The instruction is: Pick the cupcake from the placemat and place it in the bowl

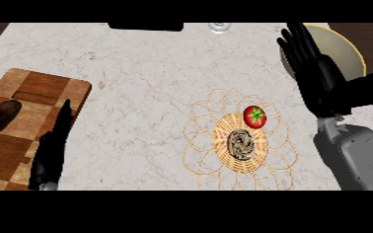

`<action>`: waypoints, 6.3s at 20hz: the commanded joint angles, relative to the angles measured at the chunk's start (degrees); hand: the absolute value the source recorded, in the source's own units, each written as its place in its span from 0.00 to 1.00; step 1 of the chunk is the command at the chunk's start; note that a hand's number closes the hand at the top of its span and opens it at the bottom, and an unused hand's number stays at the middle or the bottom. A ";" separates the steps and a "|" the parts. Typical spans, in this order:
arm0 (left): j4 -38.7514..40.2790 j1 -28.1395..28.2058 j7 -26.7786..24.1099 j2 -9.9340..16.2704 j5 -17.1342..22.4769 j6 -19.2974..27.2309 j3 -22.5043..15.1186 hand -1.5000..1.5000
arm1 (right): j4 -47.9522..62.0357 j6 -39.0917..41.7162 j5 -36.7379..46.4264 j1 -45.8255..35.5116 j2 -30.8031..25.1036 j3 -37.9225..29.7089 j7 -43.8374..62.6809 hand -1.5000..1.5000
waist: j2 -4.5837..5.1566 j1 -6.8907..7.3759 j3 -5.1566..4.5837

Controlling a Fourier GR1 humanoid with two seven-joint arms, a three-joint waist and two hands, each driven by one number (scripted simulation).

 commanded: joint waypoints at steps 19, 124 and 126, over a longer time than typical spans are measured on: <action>-3.44 -12.31 -6.19 -6.39 8.61 -22.06 -7.65 0.50 | 2.48 4.25 31.74 5.70 -9.13 17.36 -2.39 0.00 | -0.26 0.32 3.35; 0.33 -14.96 -4.38 -19.71 -3.05 -32.88 2.34 0.50 | 54.83 -10.82 91.34 -43.55 9.09 -13.84 53.74 1.00 | 0.73 2.17 3.46; -0.55 -16.41 -1.90 -18.35 -1.86 -33.30 4.58 0.50 | 57.10 -9.36 91.04 -43.32 5.86 -15.64 51.38 1.00 | 0.50 1.61 3.47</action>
